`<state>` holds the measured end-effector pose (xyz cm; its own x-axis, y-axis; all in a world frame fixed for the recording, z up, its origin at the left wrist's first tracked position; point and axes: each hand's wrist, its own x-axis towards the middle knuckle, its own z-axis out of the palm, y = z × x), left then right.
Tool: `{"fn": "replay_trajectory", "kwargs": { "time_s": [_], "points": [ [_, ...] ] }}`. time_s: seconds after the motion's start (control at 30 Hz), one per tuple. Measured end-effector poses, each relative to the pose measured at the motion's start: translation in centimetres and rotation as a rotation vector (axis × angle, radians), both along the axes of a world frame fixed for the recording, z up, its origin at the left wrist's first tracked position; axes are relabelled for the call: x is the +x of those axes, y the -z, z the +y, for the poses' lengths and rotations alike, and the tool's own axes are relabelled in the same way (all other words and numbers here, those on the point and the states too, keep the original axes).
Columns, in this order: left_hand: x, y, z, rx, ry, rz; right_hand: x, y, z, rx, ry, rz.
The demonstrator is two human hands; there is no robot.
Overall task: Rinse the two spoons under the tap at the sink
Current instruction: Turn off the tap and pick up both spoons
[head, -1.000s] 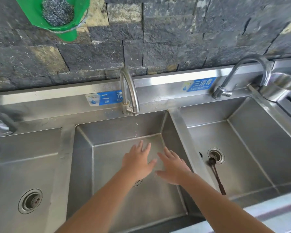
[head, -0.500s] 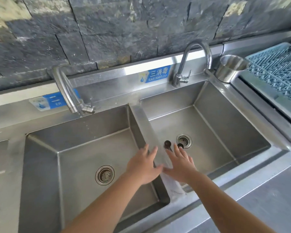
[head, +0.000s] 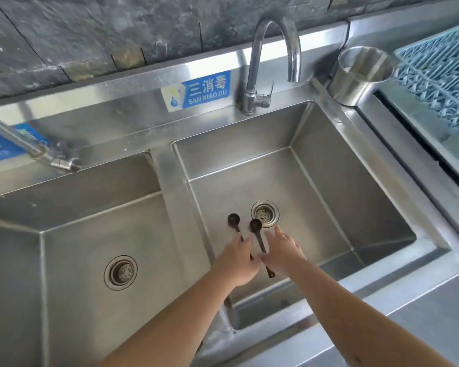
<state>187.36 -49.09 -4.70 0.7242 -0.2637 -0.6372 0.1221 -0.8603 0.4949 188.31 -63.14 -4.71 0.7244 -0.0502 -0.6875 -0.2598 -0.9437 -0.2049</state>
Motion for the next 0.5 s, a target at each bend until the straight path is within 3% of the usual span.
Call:
{"fn": "replay_trajectory", "kwargs": {
  "time_s": [0.27,0.5],
  "points": [
    [3.4,8.3,-4.6,0.003,-0.445,0.272,3.2,9.3,-2.1,0.090,0.226,0.141],
    [5.8,14.5,-5.4,-0.015,-0.761,0.246,4.4,15.4,-2.3,0.136,0.334,0.086]
  ]
}}
